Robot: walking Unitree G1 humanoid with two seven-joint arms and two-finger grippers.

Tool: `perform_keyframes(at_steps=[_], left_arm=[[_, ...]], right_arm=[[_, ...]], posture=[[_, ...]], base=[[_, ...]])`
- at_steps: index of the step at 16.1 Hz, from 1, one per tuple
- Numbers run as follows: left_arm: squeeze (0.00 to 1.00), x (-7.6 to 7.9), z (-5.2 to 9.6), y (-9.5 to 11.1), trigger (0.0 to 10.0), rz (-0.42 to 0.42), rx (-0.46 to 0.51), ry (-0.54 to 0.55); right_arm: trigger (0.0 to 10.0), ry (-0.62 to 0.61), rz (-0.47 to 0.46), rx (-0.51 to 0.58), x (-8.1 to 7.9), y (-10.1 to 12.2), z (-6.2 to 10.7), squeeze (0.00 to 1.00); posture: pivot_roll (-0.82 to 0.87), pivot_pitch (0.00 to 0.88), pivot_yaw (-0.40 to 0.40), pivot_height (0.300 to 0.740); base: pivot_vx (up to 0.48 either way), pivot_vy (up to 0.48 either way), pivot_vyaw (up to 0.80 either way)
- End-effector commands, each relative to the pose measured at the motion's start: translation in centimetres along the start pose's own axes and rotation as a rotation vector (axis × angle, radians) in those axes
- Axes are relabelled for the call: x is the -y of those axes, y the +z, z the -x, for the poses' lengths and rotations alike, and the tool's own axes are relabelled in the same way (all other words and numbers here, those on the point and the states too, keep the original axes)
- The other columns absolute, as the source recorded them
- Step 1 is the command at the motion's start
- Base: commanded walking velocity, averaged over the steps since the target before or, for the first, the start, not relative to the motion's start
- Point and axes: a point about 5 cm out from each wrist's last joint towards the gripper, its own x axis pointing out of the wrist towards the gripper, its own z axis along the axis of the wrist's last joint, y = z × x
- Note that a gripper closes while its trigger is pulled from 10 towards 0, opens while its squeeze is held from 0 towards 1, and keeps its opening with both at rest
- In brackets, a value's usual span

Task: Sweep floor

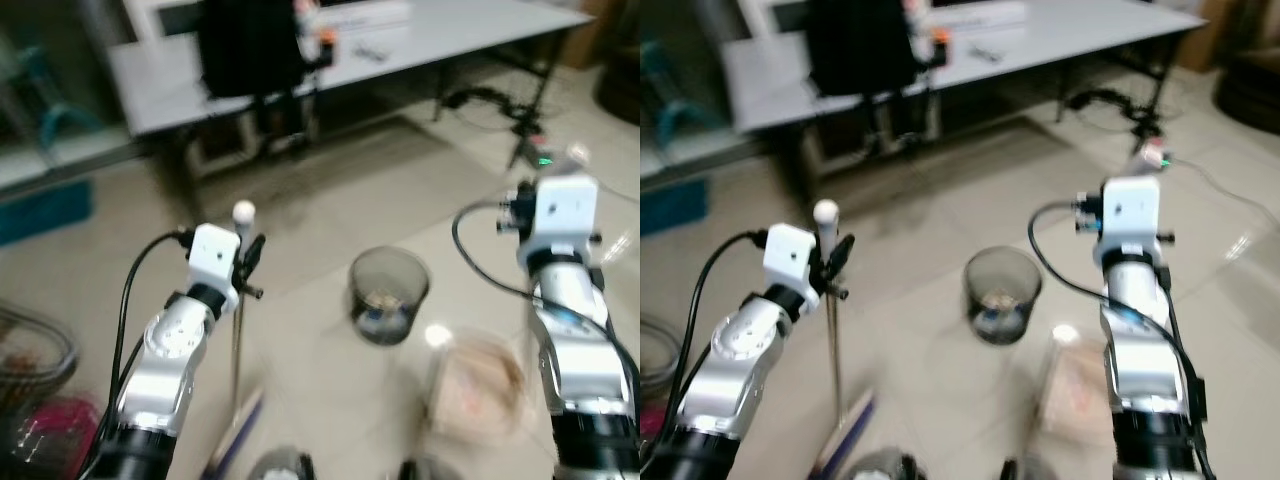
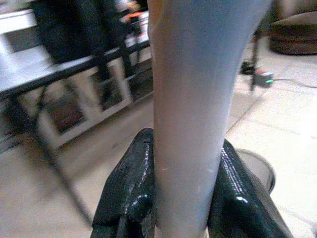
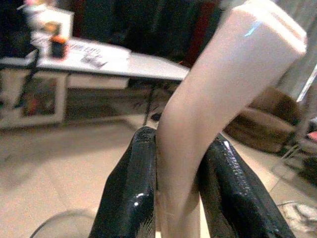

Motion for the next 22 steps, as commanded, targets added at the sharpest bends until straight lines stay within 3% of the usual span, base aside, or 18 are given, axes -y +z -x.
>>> perform_keyframes(at_steps=[1,6,10,13,22], left_arm=[[0.0,-0.3,0.1,0.5,10.0,-0.019,0.017,0.0],[0.0,-0.3,0.1,0.5,10.0,-0.01,0.013,0.0],[0.0,-0.2,0.0,0.4,10.0,-0.008,0.015,0.003],[0.0,-0.4,-0.1,0.4,10.0,-0.001,0.006,0.016],[0.0,-0.8,-0.4,1.2,10.0,-0.001,0.074,0.052]], right_arm=[[10.0,0.006,-0.012,-0.015,-0.4,-0.2,0.1,0.0],[10.0,0.016,-0.053,-0.04,-1.3,-0.7,1.1,0.0],[10.0,0.073,-0.141,-0.063,-3.6,-0.8,1.6,0.0],[10.0,0.11,-0.193,-0.096,-4.5,-1.1,2.1,0.0],[10.0,0.106,-0.196,-0.107,-4.3,-1.0,2.2,0.0]], posture=[[-0.01,0.049,0.086,0.74],[-0.01,0.054,0.086,0.74],[-0.01,0.053,0.08,0.74],[-0.01,0.055,0.079,0.74],[-0.01,0.051,0.074,0.74]], base=[[-0.371,0.0,0.0],[-0.366,0.0,0.0],[-0.36,0.0,0.0],[0.0,0.0,-0.8],[0.043,0.0,-0.8]])
